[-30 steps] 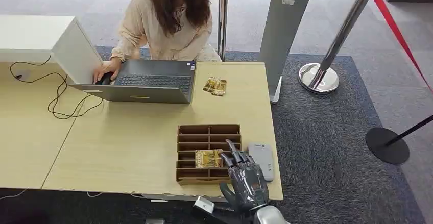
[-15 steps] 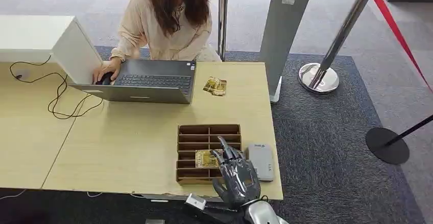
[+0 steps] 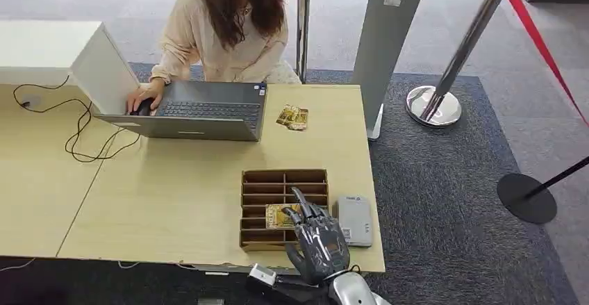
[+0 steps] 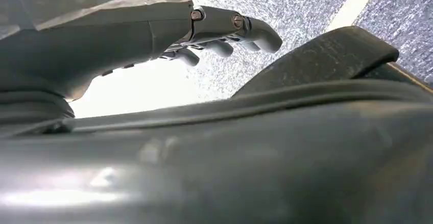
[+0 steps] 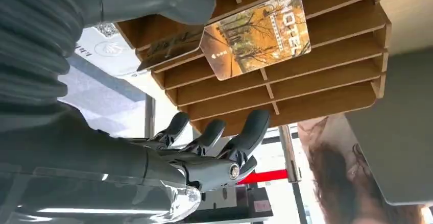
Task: Pass the card to the sensor for recognition and then transmit it.
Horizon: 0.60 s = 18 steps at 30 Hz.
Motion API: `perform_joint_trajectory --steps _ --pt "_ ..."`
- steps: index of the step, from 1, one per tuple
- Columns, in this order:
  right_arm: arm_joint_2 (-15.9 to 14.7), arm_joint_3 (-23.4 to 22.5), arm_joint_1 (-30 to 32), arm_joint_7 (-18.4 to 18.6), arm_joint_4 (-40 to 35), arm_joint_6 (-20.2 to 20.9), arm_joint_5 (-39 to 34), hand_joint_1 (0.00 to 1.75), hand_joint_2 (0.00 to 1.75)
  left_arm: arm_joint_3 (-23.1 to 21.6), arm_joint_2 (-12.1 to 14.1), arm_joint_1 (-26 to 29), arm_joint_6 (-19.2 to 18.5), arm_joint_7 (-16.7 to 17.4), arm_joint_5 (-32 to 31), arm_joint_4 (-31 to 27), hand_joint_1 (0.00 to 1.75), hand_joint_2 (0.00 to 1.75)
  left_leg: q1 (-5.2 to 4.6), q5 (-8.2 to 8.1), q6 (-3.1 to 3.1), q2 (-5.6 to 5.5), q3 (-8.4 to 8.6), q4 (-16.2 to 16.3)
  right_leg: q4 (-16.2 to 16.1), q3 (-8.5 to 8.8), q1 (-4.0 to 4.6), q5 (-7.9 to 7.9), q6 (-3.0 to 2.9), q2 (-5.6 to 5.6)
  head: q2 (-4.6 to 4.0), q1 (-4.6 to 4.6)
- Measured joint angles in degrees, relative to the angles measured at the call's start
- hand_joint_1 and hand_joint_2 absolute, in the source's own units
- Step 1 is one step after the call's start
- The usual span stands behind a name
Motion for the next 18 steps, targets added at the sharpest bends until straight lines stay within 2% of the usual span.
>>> perform_joint_trajectory --steps 18 --pt "0.44 0.00 0.01 0.22 0.66 1.29 -0.83 0.54 1.75 0.00 0.15 0.00 0.02 -0.11 0.39 0.00 0.00 0.00 0.00 0.00 0.00 0.00 0.01 0.00 0.00 0.00 0.00 0.00 0.00 0.00 0.00 0.02"
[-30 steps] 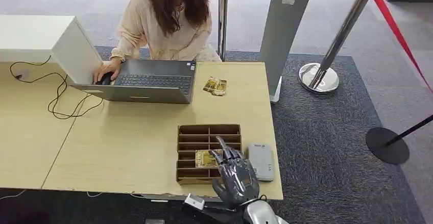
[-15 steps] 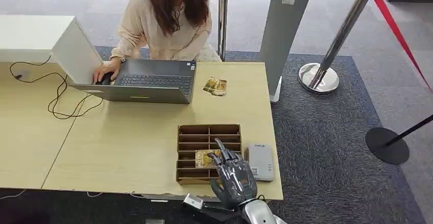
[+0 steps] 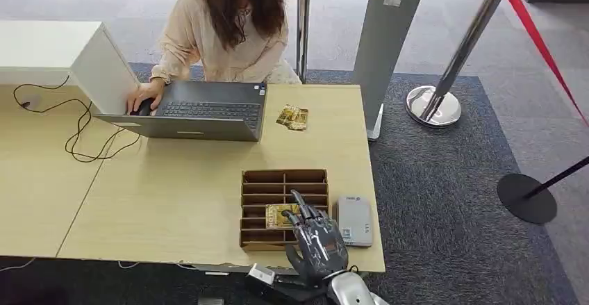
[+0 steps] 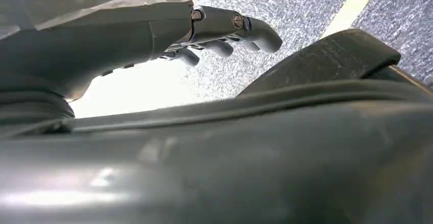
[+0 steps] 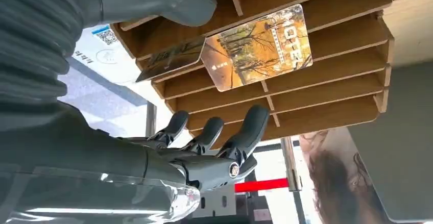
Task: Pass the card to the sensor for recognition and then transmit it.
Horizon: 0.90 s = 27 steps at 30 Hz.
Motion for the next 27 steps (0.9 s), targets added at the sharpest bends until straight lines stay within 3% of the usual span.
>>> perform_joint_trajectory --steps 27 --pt "0.48 0.00 -0.41 0.76 0.76 1.16 -0.52 0.61 1.75 0.02 0.28 0.01 0.00 0.02 0.50 0.00 0.00 0.00 0.00 0.00 0.00 0.00 -0.01 0.00 0.00 0.00 0.00 0.00 0.00 0.00 0.00 0.00"
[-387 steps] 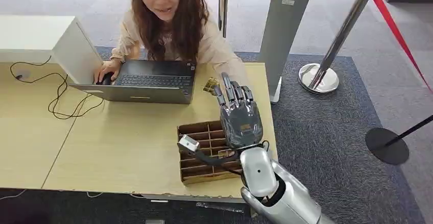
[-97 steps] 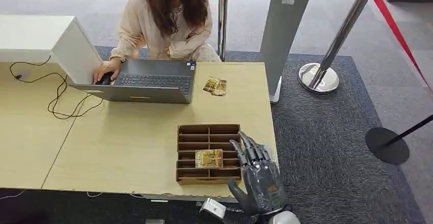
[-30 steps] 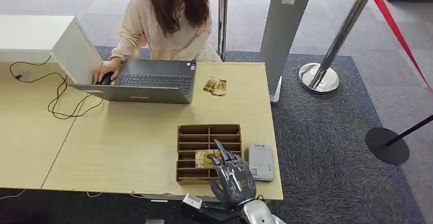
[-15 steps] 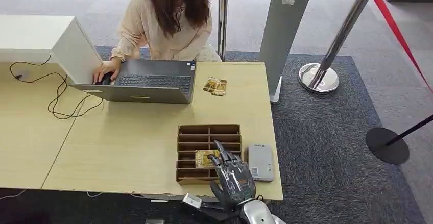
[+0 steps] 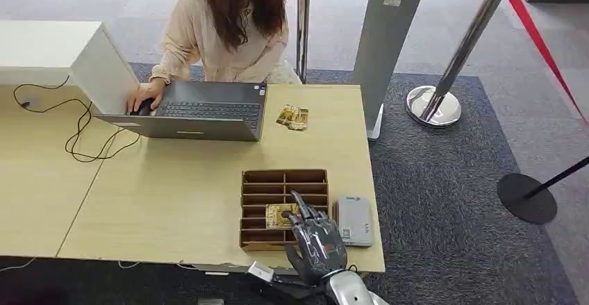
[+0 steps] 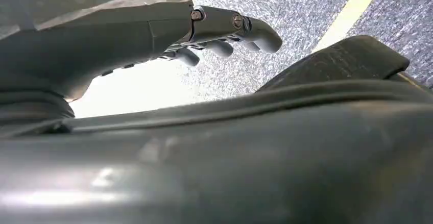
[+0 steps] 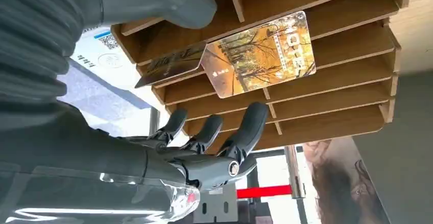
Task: Pass the card to the sensor for recognition and then transmit it.
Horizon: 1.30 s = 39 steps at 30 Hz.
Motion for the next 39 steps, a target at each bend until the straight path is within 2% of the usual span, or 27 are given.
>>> perform_joint_trajectory --steps 25,39 --pt "0.63 -0.28 -0.56 0.17 2.73 -0.50 -0.24 0.68 1.75 0.09 0.09 0.00 0.00 0.00 0.39 0.00 0.00 0.00 0.00 0.00 0.00 0.00 0.00 0.00 0.00 0.00 0.00 0.00 0.00 0.00 0.00 0.00" --pt "0.61 -0.44 -0.60 1.71 3.04 -1.33 1.94 0.72 1.75 0.15 0.33 0.02 -0.39 -0.02 1.13 0.00 0.00 0.00 0.00 0.00 0.00 0.00 0.00 0.00 0.00 0.00 0.00 0.00 0.00 0.00 -0.02 0.00"
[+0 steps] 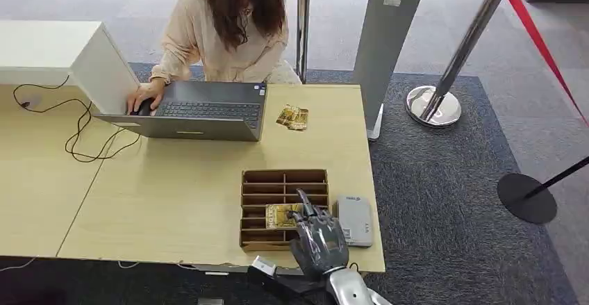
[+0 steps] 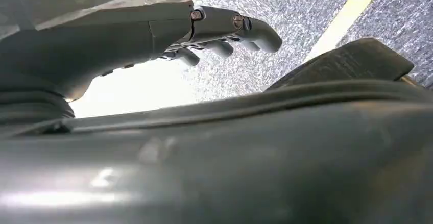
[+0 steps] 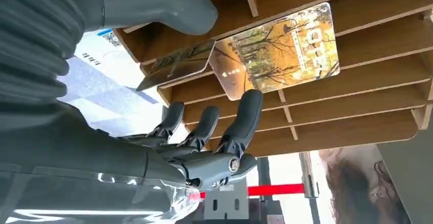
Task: Pass the card to the sensor for recognition and then transmit it.
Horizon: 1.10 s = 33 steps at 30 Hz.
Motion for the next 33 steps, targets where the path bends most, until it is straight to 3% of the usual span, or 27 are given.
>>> perform_joint_trajectory --steps 6,11,33 --pt "0.00 -0.07 0.00 0.09 0.02 -0.13 0.48 0.70 1.75 0.04 0.26 0.00 -0.11 -0.13 0.18 0.00 0.00 0.00 0.00 0.00 0.00 0.00 0.00 0.00 0.00 0.00 0.00 0.00 0.00 0.00 0.02 0.00" --pt "-0.11 -0.35 0.01 -1.03 0.83 -2.62 0.98 0.72 1.75 0.04 0.28 0.00 -0.15 -0.31 0.18 0.00 0.00 0.00 0.00 0.00 0.00 0.00 0.00 0.00 0.00 0.00 0.00 0.00 0.00 0.00 0.00 0.00" --pt "-0.13 -0.81 0.02 -1.05 4.55 -3.19 0.98 0.82 1.75 0.04 0.33 0.00 -0.17 -0.35 0.39 0.00 0.00 0.00 0.00 0.00 0.00 0.00 0.00 0.00 0.00 0.00 0.00 0.00 0.00 0.00 0.02 0.00"
